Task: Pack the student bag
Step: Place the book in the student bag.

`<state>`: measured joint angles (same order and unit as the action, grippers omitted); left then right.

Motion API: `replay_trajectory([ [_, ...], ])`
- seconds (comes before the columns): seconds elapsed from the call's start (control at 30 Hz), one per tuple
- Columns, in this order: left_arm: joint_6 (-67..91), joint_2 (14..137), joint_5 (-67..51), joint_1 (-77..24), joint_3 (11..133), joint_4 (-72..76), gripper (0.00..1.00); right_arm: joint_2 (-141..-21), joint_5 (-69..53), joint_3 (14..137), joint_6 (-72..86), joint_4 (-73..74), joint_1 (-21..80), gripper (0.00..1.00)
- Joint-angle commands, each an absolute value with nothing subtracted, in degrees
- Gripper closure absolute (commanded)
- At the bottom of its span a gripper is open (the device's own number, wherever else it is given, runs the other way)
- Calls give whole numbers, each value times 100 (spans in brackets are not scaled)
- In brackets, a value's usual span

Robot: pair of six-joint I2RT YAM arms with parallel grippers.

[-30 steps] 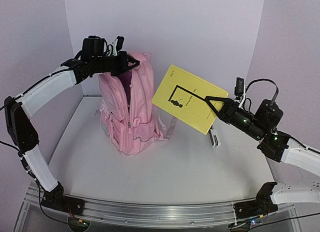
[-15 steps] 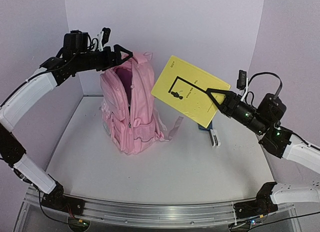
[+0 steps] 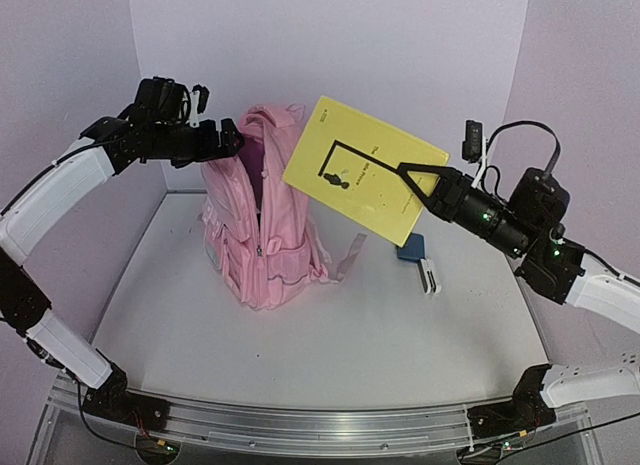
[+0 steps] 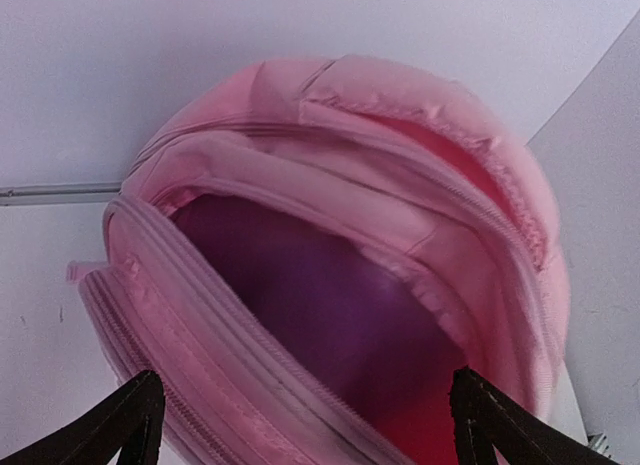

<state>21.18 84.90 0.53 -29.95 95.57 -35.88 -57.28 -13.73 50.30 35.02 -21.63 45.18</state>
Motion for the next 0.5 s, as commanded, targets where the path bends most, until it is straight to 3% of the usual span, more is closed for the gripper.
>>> replay_trajectory([
  [0.0,2082,8635,864,-2988,9826,-4153,0,-5839,-726,5696,2942,-2585,5017,100],
  [0.2,2111,8357,1088,-2985,9394,-4273,2,-6119,129,6009,2555,-2579,5564,100],
  [0.47,2266,7655,1094,-2955,8694,-4246,37,-6752,866,6566,2060,-2479,6162,100],
])
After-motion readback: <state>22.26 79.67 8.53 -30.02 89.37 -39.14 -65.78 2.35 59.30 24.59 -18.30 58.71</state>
